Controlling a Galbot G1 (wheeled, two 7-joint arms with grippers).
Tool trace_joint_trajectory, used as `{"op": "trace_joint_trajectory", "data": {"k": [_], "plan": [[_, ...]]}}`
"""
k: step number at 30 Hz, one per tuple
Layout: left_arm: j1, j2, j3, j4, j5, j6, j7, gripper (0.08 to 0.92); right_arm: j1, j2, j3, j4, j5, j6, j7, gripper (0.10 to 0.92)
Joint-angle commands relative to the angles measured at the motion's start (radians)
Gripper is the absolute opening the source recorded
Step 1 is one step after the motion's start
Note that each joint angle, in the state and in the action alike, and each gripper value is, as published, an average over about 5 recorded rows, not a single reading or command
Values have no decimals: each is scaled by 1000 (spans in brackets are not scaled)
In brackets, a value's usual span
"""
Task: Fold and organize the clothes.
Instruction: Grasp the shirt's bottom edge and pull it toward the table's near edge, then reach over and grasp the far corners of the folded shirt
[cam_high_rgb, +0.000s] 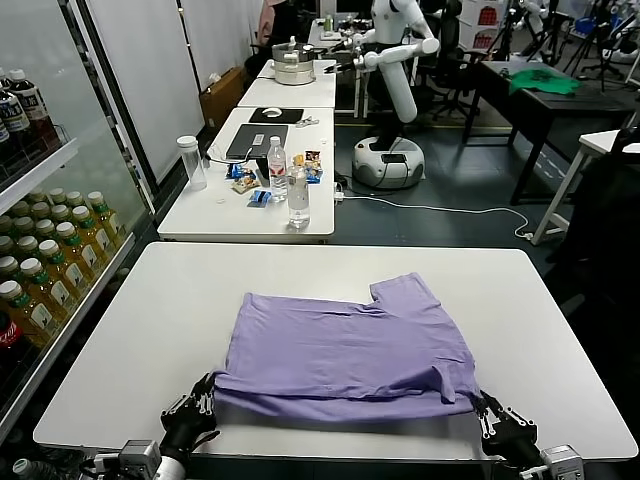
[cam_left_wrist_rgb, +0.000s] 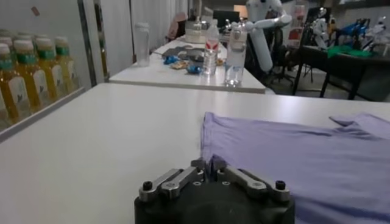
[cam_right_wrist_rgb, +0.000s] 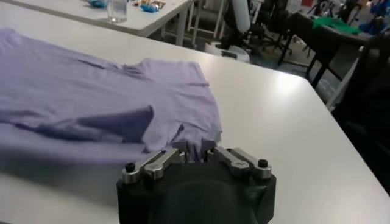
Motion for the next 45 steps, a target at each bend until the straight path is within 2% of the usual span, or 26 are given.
{"op": "trace_joint_trajectory", "data": {"k": [1, 5, 11, 14, 18, 25, 33, 40, 45], "plan": [[-4, 10, -7, -68, 7, 4, -1, 318, 70, -10, 10, 19, 34, 18, 13, 491], [-129, 34, 7, 2, -39, 4, -18, 457, 235, -60, -46, -64, 84, -9, 47, 613], [-395, 51, 96, 214, -72, 16, -38, 630, 599, -104, -223, -314, 146, -85, 123, 773], [-518, 57, 150, 323, -78, 28, -39, 716, 750, -118, -311, -450, 178, -107, 146, 812], [-643, 58, 235, 454, -91, 33, -44, 803, 933, -126, -419, -600, 208, -116, 159, 822], [-780, 24, 322, 611, -94, 39, -64, 822, 1113, -88, -545, -824, 241, -118, 167, 823], [-862, 14, 360, 725, -95, 54, -77, 823, 1223, -23, -622, -993, 238, -118, 163, 823], [-893, 14, 368, 769, -113, 71, -78, 823, 1293, 25, -657, -1117, 239, -119, 151, 823], [-879, 26, 366, 736, -202, 102, -77, 823, 1308, 43, -683, -1164, 243, -119, 136, 823]]}}
